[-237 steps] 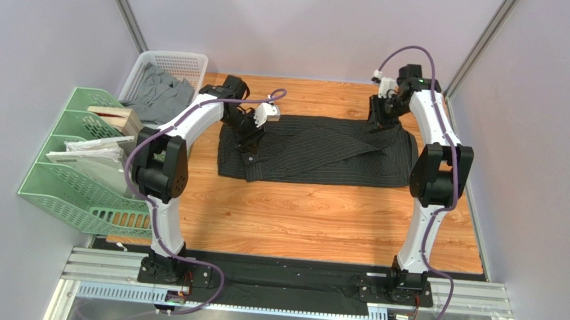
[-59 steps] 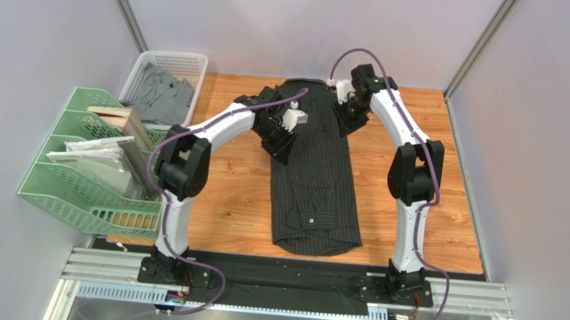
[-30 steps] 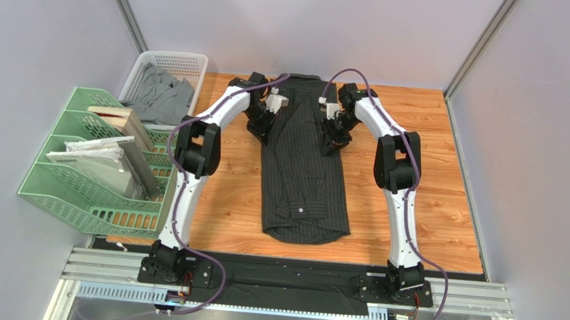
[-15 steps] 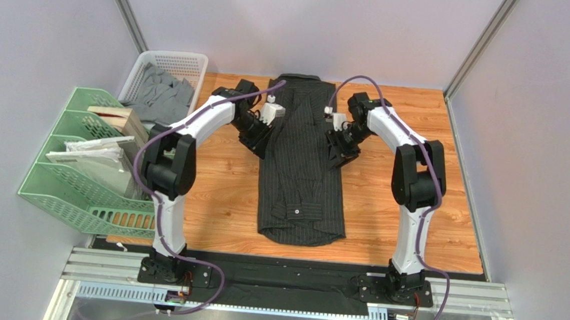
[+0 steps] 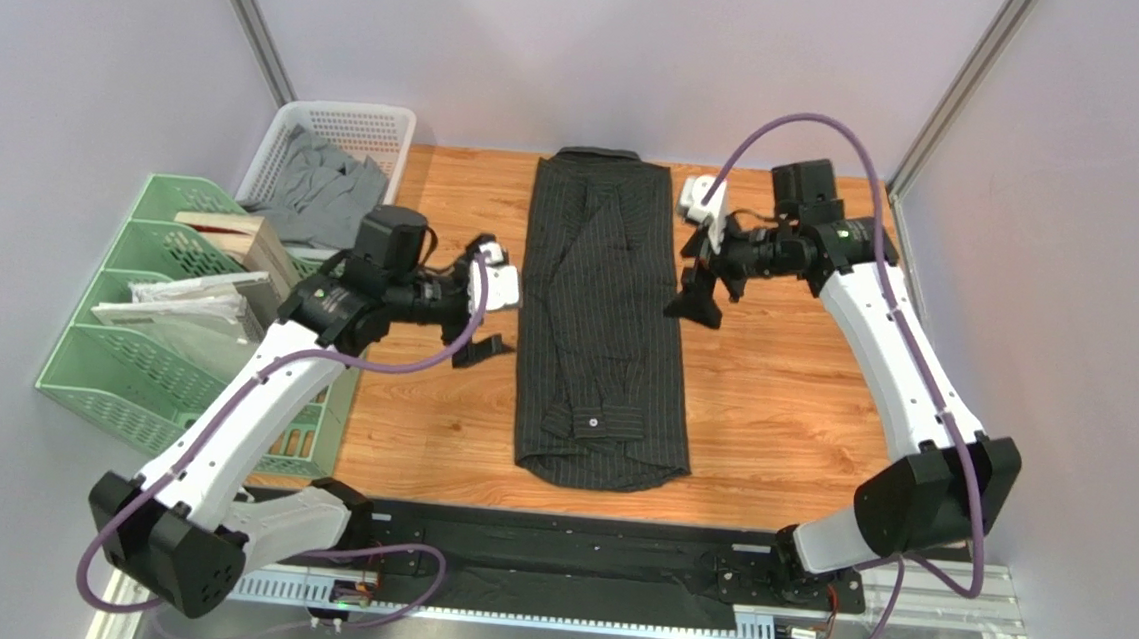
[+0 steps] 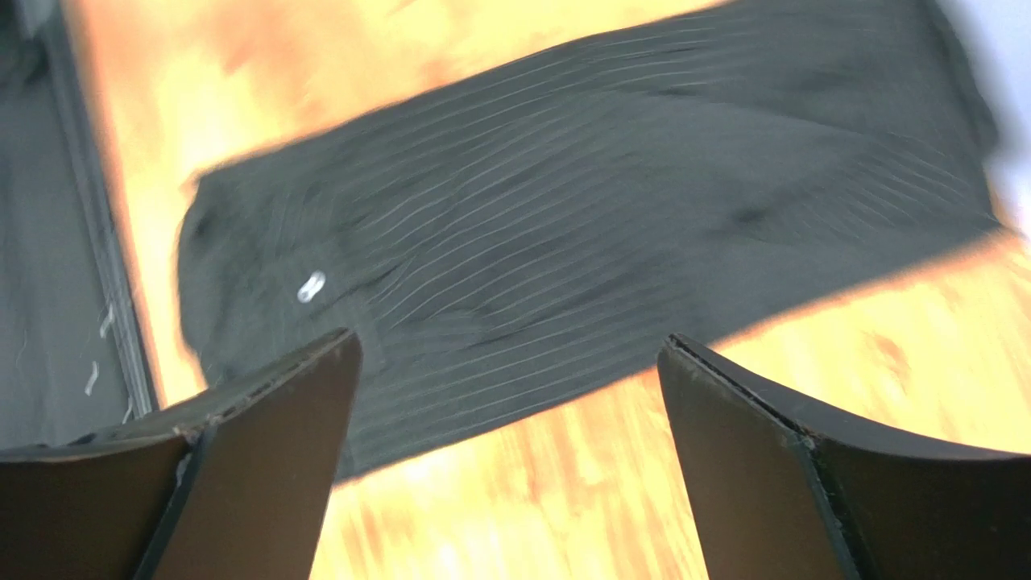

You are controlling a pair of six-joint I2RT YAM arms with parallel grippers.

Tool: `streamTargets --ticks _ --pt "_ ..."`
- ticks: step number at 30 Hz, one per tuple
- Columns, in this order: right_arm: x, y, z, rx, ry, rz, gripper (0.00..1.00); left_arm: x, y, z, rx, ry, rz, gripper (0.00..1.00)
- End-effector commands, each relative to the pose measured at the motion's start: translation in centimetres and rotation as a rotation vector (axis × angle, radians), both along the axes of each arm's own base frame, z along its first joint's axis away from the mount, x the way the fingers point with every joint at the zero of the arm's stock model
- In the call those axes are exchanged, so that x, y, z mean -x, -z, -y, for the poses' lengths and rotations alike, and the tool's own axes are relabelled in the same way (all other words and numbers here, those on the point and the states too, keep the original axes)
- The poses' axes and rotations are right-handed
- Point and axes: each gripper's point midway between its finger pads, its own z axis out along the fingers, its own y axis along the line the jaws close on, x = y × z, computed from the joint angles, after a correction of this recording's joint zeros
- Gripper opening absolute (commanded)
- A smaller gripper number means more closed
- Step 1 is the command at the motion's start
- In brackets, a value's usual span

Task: Fold and stack the long sleeve shirts
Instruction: Fold the shirt

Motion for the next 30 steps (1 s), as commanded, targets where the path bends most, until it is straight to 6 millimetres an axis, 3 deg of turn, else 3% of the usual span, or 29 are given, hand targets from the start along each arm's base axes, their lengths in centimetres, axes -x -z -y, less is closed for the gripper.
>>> streamTargets --ticks 1,2,3,4,5,6,7,8,9,10,12,17,22,27,30 --pt "6.2 9.8 0.7 0.172 -0.408 -0.112 1.0 7.1 9.5 1.3 -0.146 0.337 -0.219 0.99" --pt "8.0 13.1 1.4 0.194 -0.427 -0.162 1.0 7.4 11.0 0.8 -0.197 0.318 -0.218 0.99" --pt "8.5 12.7 2.1 0.19 -0.428 -0.073 1.0 7.0 11.4 1.2 -0.182 0.315 -0.168 0.99" --pt "9.4 13.8 2.5 0.194 -0.442 -0.024 1.0 8.5 13.1 0.6 -0.179 0.318 -0.149 0.99" --pt "8.7 14.3 2.3 0.206 -0.482 0.129 1.0 8.3 13.9 0.3 -0.201 0.302 -0.09 0.99" --pt "11.3 16.0 2.9 0.212 -0.513 0.17 1.0 7.7 13.9 0.8 -0.201 0.303 0.008 0.99" --pt "11.8 16.7 2.9 0.217 -0.531 0.218 1.0 9.2 15.9 0.9 -0.235 0.353 0.05 0.98" --pt "11.6 17.1 2.8 0.232 -0.553 0.303 1.0 8.7 16.7 0.7 -0.274 0.342 0.095 0.97" --pt "13.5 19.2 2.9 0.24 -0.589 0.276 1.0 8.4 16.9 1.1 -0.277 0.35 0.142 0.95" --pt "13.8 19.7 2.9 0.249 -0.6 0.293 1.0 8.7 18.6 1.0 -0.314 0.359 0.136 0.94" --pt "14.6 21.1 2.3 0.258 -0.643 0.301 1.0 8.0 19.4 1.6 -0.334 0.367 0.171 0.89" --pt "14.2 23.6 1.3 0.287 -0.693 0.326 0.93 7.1 21.9 2.8 -0.405 0.379 0.195 0.87" --pt "13.3 25.8 1.3 0.36 -0.722 0.34 0.72 7.8 23.2 2.6 -0.464 0.468 0.221 0.86" --pt "12.1 25.8 0.3 0.359 -0.724 0.363 0.59 8.0 23.8 2.6 -0.497 0.496 0.252 0.86" --pt "11.5 25.9 0.1 0.371 -0.717 0.371 0.53 8.0 22.9 3.4 -0.49 0.526 0.287 0.84"
